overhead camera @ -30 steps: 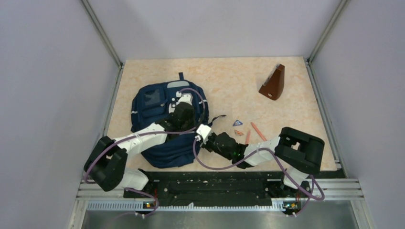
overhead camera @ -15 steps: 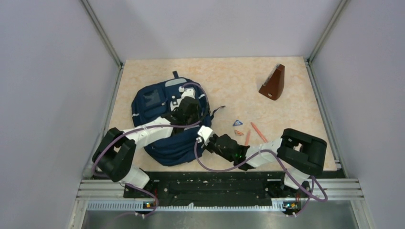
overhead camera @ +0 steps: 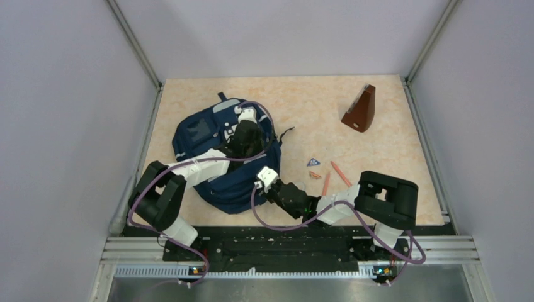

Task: Pack the student bag
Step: Unzip the student bag at the center of the board.

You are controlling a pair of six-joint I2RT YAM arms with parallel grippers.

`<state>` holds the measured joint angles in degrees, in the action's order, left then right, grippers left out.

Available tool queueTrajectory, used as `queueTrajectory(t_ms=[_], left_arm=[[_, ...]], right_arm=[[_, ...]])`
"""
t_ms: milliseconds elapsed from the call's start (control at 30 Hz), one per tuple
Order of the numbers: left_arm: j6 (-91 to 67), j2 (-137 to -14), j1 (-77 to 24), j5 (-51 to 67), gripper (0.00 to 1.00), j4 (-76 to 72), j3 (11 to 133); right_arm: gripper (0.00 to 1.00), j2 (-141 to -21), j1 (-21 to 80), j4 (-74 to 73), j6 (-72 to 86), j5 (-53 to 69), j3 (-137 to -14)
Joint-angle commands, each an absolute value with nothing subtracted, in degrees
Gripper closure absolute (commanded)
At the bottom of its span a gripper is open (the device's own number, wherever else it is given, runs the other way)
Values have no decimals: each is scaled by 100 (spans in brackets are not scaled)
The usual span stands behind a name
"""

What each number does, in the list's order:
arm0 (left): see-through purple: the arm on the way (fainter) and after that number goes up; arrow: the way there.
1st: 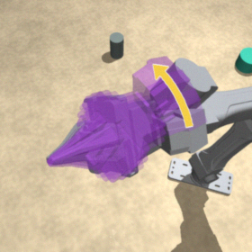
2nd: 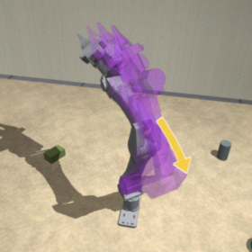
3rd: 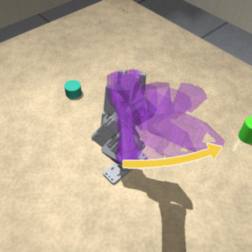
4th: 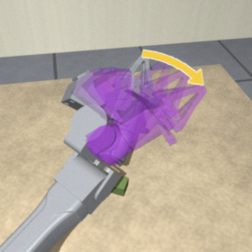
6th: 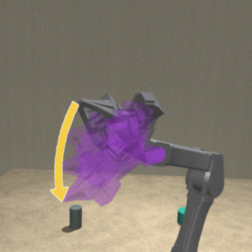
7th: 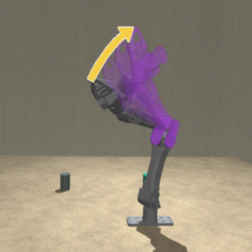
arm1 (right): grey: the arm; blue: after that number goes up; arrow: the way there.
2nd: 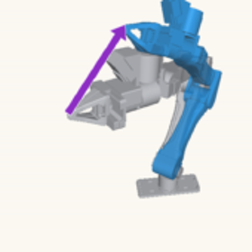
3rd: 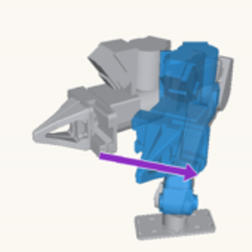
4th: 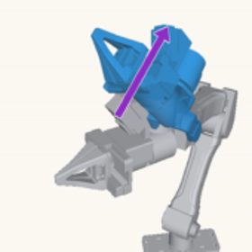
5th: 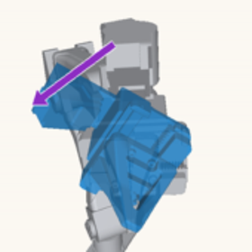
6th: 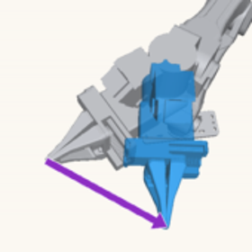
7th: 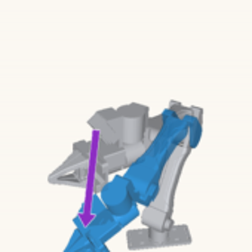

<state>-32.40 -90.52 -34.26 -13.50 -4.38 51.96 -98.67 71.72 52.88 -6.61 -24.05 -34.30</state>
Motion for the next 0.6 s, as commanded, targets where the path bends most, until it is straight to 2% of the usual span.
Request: queueTrajectory(t_ms=[0, 133, 200, 367, 567], left_arm=[[-2586, -8887, -3107, -1422, 92, -1645, 5625], [-2189, -8222, -3099, -1320, 54, -1102, 5493], [-2128, -7766, -3100, -1226, 43, -866, 5252], [-2243, -6706, -3122, -631, 28, 195, 4578], [-2529, -5586, -3216, -247, 30, 1396, 3798]], right_arm=[[100, -9524, 7391, 5441, -513, -2221, -3434], [100, -9181, 6988, 5188, -442, -1879, -3218], [100, -9033, 6834, 5131, -420, -1692, -3118], [100, -8845, 6576, 5001, -422, -1477, -3031], [100, -8822, 6419, 4974, -334, -1370, -2995]])
